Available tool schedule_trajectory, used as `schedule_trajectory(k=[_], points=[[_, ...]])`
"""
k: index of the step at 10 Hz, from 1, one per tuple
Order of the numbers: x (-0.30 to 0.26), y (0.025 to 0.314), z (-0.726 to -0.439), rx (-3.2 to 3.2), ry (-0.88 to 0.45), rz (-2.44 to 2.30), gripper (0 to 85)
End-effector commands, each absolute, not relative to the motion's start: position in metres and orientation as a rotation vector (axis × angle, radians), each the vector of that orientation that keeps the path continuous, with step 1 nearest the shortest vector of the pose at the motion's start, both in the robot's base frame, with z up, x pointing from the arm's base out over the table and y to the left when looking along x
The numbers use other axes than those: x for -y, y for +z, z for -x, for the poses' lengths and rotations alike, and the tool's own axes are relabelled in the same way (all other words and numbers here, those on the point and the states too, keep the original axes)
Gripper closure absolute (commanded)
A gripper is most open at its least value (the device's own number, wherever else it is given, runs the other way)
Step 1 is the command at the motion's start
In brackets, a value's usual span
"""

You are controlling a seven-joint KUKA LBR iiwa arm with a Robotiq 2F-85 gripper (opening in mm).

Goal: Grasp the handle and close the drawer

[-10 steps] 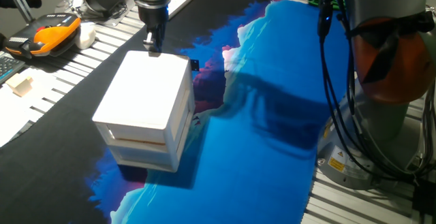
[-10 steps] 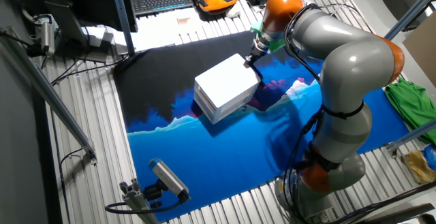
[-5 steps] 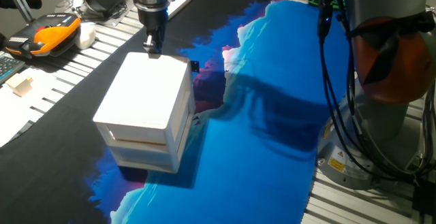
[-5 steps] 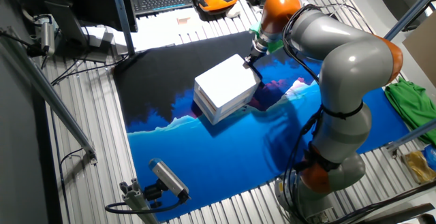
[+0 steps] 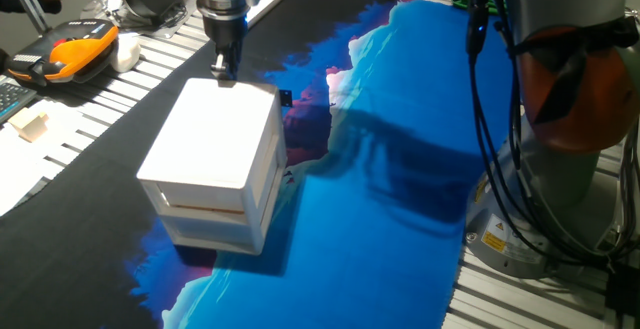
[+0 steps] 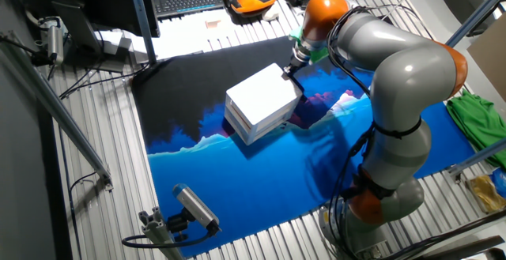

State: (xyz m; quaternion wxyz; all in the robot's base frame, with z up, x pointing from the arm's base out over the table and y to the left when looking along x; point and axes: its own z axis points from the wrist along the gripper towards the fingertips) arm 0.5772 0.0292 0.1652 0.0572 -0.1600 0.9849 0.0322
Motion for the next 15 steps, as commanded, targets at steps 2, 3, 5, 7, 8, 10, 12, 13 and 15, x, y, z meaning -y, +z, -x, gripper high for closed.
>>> schedule_trajectory(k=[2, 3, 5, 7, 8, 10, 12, 13, 15], points=[[-0.0295, 0.1641, -0.5762, -2.987, 0.104, 0.489, 85.0], [-0.0296, 0.1642, -0.5762, -2.987, 0.105, 0.491, 85.0], [-0.0297, 0.1649, -0.5762, -2.989, 0.109, 0.492, 85.0], [-0.0298, 0.1654, -0.5762, -2.989, 0.12, 0.49, 85.0], [-0.0298, 0.1657, -0.5761, -2.993, 0.108, 0.487, 85.0], [-0.0299, 0.1661, -0.5761, -2.996, 0.081, 0.446, 85.0], [-0.0301, 0.1663, -0.5761, -2.994, 0.066, 0.429, 85.0], [-0.0301, 0.1663, -0.5761, -2.995, 0.073, 0.436, 85.0], [-0.0301, 0.1657, -0.5761, -2.996, 0.083, 0.435, 85.0]])
